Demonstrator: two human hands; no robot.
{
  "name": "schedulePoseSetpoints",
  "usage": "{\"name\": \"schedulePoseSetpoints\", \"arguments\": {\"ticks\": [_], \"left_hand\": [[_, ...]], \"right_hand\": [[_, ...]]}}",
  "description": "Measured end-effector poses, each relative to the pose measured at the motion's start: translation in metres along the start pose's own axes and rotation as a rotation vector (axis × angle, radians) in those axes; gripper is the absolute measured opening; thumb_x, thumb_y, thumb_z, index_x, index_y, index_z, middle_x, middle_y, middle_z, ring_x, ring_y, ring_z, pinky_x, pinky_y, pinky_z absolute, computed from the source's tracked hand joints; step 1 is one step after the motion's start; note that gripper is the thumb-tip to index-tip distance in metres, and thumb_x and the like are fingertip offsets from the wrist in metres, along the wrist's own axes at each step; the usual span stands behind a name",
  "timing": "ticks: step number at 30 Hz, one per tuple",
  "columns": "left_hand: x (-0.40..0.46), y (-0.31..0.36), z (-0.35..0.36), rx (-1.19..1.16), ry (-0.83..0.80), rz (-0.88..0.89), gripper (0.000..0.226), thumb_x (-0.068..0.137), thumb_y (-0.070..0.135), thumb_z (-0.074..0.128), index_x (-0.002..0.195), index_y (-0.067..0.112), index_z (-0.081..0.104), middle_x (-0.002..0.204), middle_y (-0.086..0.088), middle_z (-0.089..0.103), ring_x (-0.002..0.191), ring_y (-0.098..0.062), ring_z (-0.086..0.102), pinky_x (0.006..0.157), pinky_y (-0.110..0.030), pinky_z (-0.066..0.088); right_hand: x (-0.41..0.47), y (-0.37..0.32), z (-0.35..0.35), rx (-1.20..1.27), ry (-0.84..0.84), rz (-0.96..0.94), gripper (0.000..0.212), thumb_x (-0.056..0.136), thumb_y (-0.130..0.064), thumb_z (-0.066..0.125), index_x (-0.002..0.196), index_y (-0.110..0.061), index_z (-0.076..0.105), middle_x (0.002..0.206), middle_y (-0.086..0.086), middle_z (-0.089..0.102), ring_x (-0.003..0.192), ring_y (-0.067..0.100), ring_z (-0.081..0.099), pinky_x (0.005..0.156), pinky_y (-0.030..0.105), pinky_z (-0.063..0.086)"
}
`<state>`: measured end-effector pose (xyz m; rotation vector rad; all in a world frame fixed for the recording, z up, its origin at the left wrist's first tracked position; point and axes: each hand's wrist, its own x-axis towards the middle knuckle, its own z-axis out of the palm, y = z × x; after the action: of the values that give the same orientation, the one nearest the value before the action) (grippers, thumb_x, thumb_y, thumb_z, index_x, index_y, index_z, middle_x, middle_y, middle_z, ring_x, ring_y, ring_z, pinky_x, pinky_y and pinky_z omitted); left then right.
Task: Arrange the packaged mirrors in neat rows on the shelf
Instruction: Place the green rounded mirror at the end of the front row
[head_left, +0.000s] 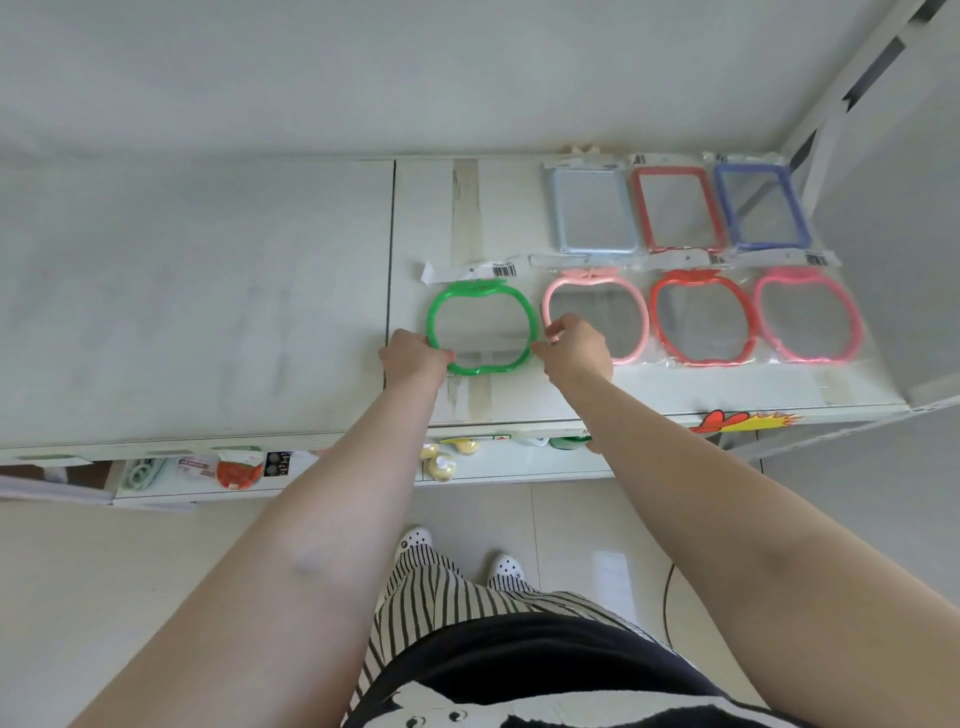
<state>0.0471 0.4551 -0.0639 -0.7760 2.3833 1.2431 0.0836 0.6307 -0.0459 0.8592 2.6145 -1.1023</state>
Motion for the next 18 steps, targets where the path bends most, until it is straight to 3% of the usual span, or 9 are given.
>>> {"name": "schedulePoseSetpoints", "arguments": {"ticks": [3,7,10,12,18], "left_hand": [[-0.009,0.001,-0.002,0.18,0.069,-0.008,0.069,0.068,0.032,0.081,0.123,0.007,0.049,0.129,-0.014,0.049,0.113,-0.032,0.056,0.086,-0.037,0.049],[-0.019,0.006,0.007,0.421,0.254,0.244,0.078,0.069,0.041,0.076,0.131,0.009,0.041,0.136,-0.014,0.039,0.127,-0.033,0.038,0.1,-0.039,0.039],[-0.024,0.014,0.026,0.522,0.141,0.403,0.091,0.073,0.052,0.07,0.146,0.018,0.028,0.155,-0.015,0.019,0.145,-0.034,0.016,0.117,-0.044,0.017],[-0.026,0.016,0.04,0.621,0.041,0.409,0.099,0.078,0.059,0.063,0.153,0.022,0.011,0.161,-0.016,-0.002,0.15,-0.035,-0.004,0.119,-0.051,0.003],[-0.02,0.017,0.058,0.656,-0.038,0.351,0.1,0.081,0.062,0.057,0.154,0.026,-0.002,0.16,-0.015,-0.019,0.148,-0.036,-0.019,0.118,-0.057,-0.002]], "right_hand": [[0.003,0.007,-0.006,-0.137,0.086,-0.02,0.023,0.087,-0.03,0.058,0.107,-0.021,0.059,0.097,0.004,0.07,0.088,0.028,0.066,0.071,0.029,0.048],[0.016,0.021,-0.013,-0.132,0.228,-0.056,0.027,0.087,-0.033,0.06,0.111,-0.021,0.06,0.121,0.005,0.057,0.11,0.028,0.056,0.085,0.034,0.047],[0.024,0.032,-0.017,-0.162,0.267,-0.067,0.042,0.086,-0.034,0.06,0.127,-0.023,0.055,0.136,0.008,0.047,0.129,0.028,0.039,0.106,0.037,0.036],[0.028,0.038,-0.017,-0.219,0.222,-0.057,0.053,0.087,-0.038,0.06,0.137,-0.027,0.046,0.147,0.008,0.038,0.139,0.029,0.027,0.115,0.039,0.026],[0.035,0.05,-0.013,-0.31,0.106,-0.066,0.055,0.089,-0.044,0.057,0.14,-0.035,0.039,0.16,0.012,0.013,0.15,0.03,0.003,0.123,0.041,0.005]]}}
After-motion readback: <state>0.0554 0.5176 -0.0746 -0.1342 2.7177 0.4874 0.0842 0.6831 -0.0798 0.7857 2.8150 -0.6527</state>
